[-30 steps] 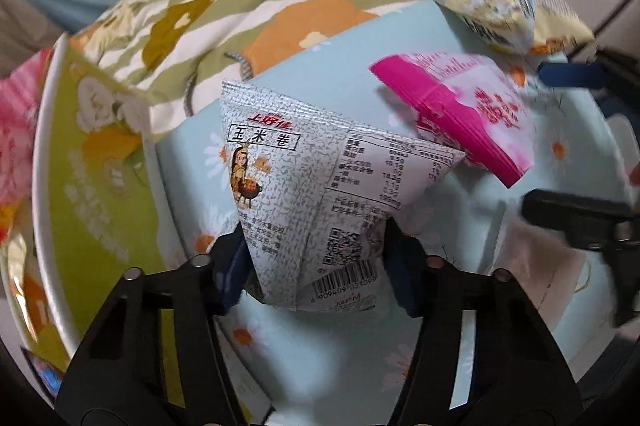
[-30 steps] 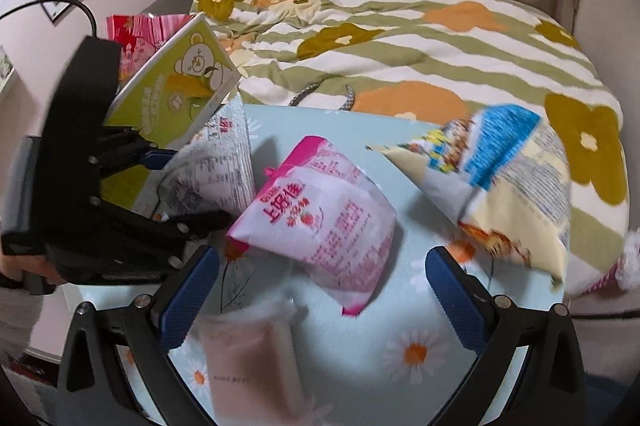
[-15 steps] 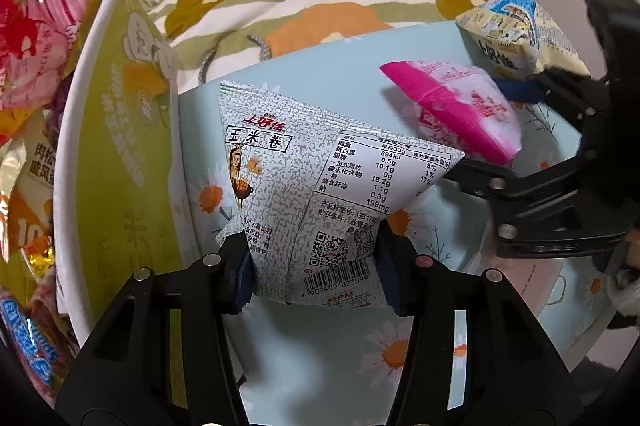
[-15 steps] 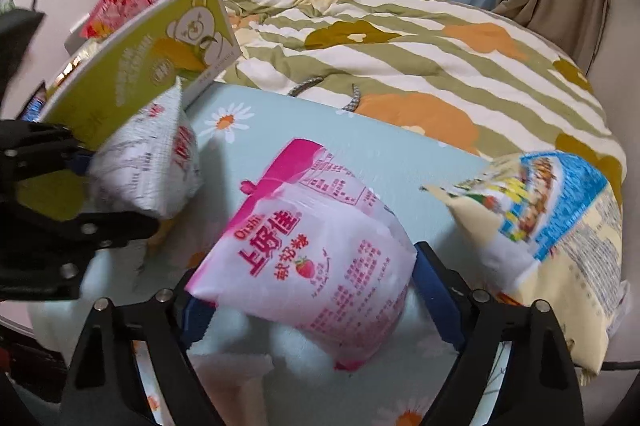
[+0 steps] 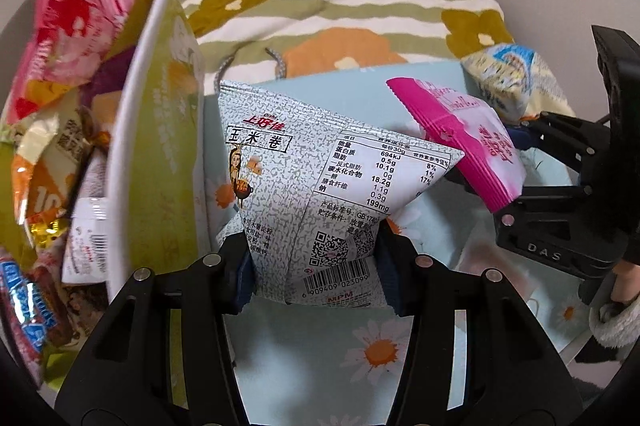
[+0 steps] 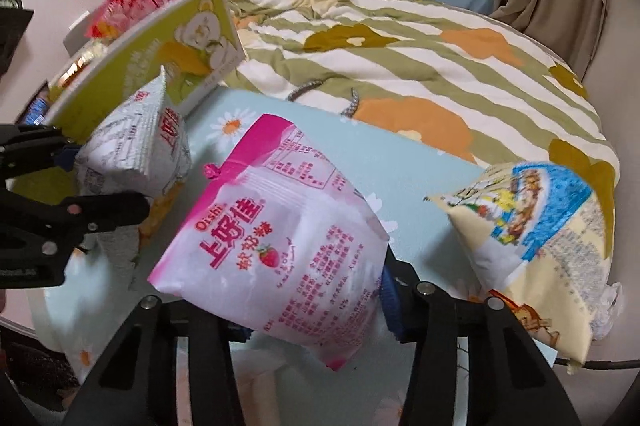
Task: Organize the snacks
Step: 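Carry both bags over the yellow-green box and open both grippers to drop them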
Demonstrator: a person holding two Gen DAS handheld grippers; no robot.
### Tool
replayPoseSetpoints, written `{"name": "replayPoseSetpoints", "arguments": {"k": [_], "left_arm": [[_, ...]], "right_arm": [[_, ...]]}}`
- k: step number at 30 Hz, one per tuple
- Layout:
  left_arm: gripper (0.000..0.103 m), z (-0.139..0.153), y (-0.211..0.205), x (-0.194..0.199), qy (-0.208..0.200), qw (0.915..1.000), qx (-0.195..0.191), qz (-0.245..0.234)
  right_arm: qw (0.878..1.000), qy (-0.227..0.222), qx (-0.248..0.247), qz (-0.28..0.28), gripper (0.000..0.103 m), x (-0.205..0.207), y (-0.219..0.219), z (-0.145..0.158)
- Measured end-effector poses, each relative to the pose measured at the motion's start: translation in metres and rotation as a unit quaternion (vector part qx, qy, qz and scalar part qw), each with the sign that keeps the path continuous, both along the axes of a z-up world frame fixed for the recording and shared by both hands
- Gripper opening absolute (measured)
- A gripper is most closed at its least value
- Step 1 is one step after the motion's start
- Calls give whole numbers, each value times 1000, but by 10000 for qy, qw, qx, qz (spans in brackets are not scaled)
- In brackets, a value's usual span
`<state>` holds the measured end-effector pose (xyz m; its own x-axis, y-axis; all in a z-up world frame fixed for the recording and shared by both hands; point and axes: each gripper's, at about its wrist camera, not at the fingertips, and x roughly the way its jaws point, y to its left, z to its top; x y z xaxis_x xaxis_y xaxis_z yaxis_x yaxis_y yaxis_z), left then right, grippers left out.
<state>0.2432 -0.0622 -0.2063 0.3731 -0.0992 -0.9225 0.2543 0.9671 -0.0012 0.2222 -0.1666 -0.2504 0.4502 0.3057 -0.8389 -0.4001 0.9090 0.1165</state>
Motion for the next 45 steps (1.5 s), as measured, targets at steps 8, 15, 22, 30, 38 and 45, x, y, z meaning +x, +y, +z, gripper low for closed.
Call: {"name": "replayPoseSetpoints", "arguments": {"k": [8,15,22,30,38,45], "left_arm": [[49,61,22,-14,-428,9973,-476,371],[49,118,72,-30,-719,9842,-1452,716],[48,154,118,-34,-1047,9808,-1420,836],[48,162,201,-29,-1115,9818,-948,1210],[49,121,262,-8,-725,9888,-323,1264],[103,85,271,-4,-544,9929,-378,991]], "right_arm": [[9990,-265,305,172,45,-15,12,61],[9948,-630,609,520,44,-24,50,134],[9921,-765,896,433,44,-32,87,178],[9909,-807,951,514,45,-34,137,196],[9914,-482,1133,452,45,-20,194,180],[9931,-203,1144,130,45,-11,220,154]]}}
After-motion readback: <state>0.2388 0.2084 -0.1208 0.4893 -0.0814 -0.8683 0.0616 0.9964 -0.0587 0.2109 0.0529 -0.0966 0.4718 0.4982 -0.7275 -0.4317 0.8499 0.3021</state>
